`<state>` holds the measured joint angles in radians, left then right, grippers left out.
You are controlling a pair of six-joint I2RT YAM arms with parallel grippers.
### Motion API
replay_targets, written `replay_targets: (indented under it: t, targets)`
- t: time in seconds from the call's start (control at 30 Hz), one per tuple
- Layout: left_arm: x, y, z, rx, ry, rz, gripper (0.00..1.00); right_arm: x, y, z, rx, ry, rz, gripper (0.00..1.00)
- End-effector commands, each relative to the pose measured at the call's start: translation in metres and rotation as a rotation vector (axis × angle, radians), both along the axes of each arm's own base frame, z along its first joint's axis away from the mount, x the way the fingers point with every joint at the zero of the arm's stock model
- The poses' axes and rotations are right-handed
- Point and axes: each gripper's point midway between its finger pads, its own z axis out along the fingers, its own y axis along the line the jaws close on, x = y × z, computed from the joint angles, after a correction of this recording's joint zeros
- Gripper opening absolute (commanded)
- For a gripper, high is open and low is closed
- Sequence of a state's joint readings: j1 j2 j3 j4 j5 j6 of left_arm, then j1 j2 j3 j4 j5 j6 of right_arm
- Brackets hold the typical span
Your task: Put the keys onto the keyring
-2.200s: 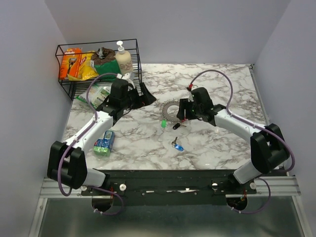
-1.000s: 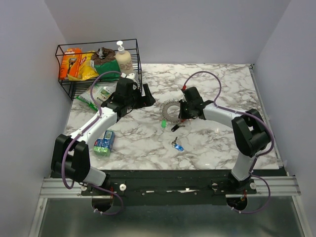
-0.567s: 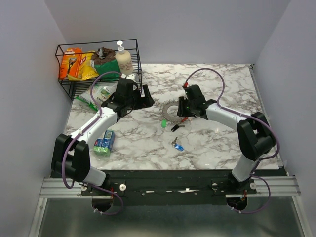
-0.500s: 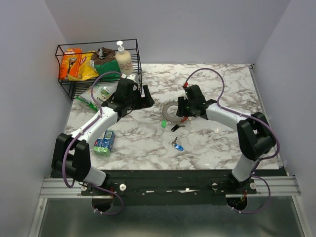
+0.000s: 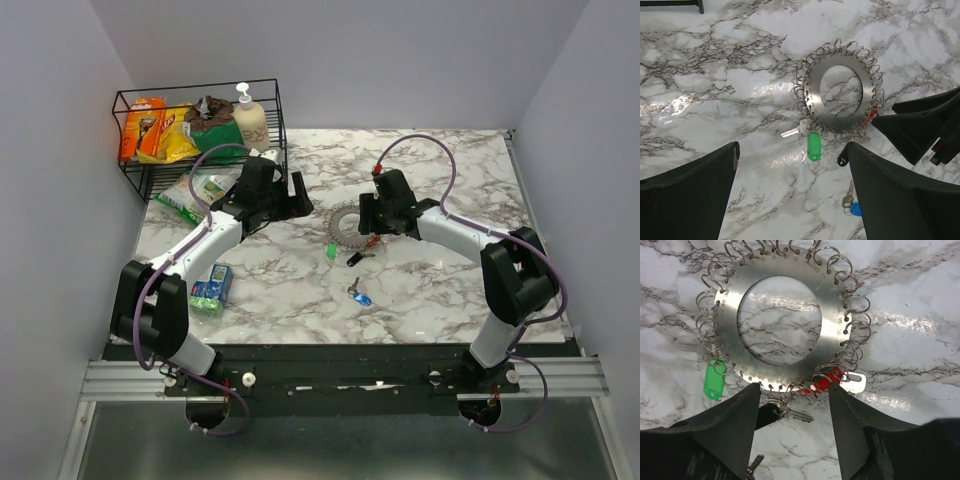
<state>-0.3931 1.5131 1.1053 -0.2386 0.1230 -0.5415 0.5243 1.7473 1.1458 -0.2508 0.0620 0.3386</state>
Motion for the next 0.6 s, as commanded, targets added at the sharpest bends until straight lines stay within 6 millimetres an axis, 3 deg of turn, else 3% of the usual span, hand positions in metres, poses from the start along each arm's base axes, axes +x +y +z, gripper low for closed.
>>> replay_targets:
  t: [0.0,0.57]
  targets:
    - [0.003,0.004,-0.004,0.040,0.012,0.005,0.99,0.002,0.000,0.009,-0.017,-0.014,0.007,0.65]
    - [0.004,0.002,-0.028,0.056,0.073,0.001,0.99,-0.001,0.004,-0.009,-0.037,0.036,0.047,0.56]
